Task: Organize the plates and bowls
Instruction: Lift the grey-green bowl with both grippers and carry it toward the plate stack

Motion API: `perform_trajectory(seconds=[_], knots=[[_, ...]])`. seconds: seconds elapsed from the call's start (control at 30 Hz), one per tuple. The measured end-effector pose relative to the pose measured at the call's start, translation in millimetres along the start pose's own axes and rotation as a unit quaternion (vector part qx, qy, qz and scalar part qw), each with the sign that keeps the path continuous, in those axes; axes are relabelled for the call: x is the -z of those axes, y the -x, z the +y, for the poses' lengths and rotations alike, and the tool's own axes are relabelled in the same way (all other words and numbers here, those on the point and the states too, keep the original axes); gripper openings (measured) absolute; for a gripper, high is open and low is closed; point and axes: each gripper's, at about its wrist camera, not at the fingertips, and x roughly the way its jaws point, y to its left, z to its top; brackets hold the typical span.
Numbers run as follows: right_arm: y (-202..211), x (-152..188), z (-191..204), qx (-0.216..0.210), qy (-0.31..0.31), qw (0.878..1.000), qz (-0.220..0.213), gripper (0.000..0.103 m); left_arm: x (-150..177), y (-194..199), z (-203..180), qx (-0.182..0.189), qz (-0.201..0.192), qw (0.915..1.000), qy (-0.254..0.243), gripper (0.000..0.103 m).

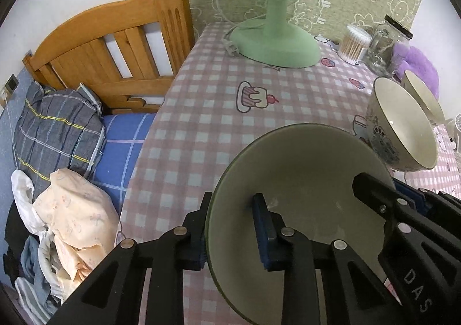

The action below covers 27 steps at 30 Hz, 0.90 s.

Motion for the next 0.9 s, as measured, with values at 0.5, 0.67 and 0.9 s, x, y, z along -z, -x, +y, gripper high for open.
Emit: perform_trajectory(seconds=[0.5, 0.67, 0.9], knots=[[78, 29, -17, 0.033, -0.045, 0.997, -0.046, 0.018, 16, 66, -32, 0.037, -0.047, 0.9964, -0.059, 0.024], [107, 53, -37, 0.046, -0.075, 0.995, -0.056, 0.018, 30, 88, -55, 0.051, -0.056, 0.9934, -0.085, 0.024], [141, 86, -66, 0.058, -0.089, 0.993, -0.059, 0.018, 62, 114, -93, 0.058, -0.064, 0.9907, -0.106, 0.024]])
